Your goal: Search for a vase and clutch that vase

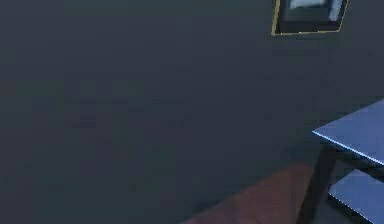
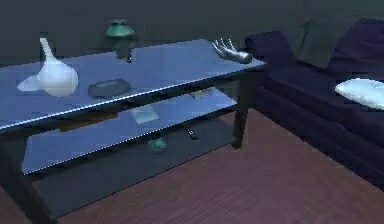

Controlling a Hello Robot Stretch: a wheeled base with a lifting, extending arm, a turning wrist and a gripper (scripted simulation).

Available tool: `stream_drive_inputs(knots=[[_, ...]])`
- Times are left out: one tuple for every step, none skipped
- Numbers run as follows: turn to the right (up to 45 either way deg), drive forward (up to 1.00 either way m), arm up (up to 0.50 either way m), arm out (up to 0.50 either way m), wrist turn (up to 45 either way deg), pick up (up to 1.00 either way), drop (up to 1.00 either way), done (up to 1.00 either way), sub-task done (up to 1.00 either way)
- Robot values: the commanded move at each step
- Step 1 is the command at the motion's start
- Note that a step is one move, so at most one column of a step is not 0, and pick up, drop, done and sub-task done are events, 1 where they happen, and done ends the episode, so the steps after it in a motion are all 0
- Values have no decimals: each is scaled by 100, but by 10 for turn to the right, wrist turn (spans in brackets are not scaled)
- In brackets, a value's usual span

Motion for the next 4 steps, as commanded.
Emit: stream_drive_inputs(knots=[[450,0,0,0,0,0,0,0,0],[120,0,0,0,0,0,0,0,0],[0,10,0,0,0,0,0,0,0],[30,0,0,0,0,0,0,0,0]])
